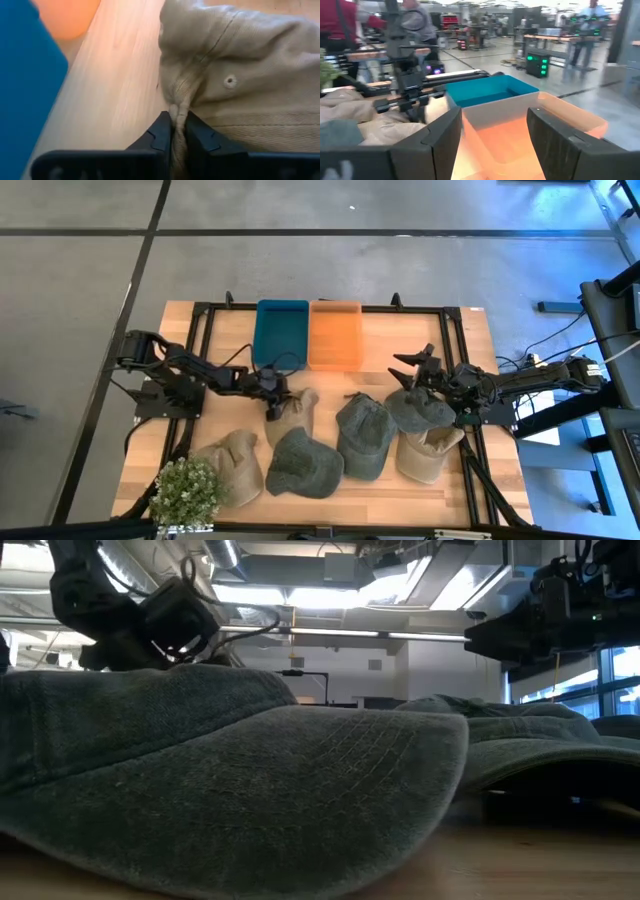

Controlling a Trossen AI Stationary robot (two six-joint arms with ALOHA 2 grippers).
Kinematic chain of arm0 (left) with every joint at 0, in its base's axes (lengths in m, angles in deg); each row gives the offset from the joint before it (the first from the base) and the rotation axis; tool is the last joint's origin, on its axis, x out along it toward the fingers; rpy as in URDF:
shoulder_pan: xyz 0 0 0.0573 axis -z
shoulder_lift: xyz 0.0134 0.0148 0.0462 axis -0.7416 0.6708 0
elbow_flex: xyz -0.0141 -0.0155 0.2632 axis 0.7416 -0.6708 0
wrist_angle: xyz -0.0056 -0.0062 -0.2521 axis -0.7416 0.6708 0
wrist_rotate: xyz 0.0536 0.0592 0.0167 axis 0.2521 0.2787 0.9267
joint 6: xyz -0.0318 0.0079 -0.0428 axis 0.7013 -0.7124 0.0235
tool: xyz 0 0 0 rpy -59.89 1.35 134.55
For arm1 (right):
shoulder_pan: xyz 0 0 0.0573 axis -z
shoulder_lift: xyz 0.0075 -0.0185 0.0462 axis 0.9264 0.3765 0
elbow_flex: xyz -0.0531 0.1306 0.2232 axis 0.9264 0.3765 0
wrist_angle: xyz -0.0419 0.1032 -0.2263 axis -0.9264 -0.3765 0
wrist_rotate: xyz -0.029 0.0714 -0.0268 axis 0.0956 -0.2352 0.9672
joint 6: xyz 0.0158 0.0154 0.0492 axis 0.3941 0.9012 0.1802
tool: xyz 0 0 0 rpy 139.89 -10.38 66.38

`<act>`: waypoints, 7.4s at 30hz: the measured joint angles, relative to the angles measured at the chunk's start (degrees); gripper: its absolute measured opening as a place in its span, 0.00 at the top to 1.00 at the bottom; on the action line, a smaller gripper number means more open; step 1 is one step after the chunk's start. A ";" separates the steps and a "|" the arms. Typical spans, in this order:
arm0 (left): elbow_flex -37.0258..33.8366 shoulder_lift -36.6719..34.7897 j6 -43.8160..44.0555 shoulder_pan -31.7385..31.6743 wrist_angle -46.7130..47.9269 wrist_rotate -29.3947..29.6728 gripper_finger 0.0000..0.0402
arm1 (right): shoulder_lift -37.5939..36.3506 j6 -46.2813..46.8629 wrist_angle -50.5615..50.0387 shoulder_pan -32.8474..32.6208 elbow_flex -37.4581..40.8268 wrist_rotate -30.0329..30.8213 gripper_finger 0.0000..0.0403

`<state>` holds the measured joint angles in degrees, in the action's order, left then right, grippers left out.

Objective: Pick & Place hat
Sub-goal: Put the middle brown cap into the orange bin, then put the left brown cap into the orange bin

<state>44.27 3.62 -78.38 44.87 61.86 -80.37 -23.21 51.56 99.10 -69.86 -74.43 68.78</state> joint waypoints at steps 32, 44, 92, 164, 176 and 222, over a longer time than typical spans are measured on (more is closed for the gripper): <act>25.23 -0.10 -12.75 0.76 16.53 3.54 0.93 | 58.63 -5.89 -18.34 0.99 -47.53 -17.00 0.46; 25.26 -0.10 -13.35 1.46 18.55 5.85 0.93 | 61.44 -5.78 -22.96 2.25 -50.57 -15.86 0.83; 6.63 -20.40 -5.06 -7.52 4.94 9.25 0.69 | 38.67 -26.80 -23.80 13.25 -50.59 -2.83 0.98; 6.28 -20.29 -3.25 -7.61 5.25 9.32 0.71 | 62.84 -43.25 -12.43 33.50 -50.57 -25.52 0.98; 6.28 -20.29 -3.23 -7.61 5.25 9.32 0.71 | 67.49 -43.30 -3.48 34.84 -50.52 -14.72 0.98; 6.31 -20.20 11.71 -6.60 6.16 -11.09 0.71 | 53.67 -31.38 -27.91 14.79 -50.52 -23.66 0.39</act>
<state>50.57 -16.58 -66.67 38.26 68.03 -91.46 30.46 20.18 71.19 -55.07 -124.95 45.12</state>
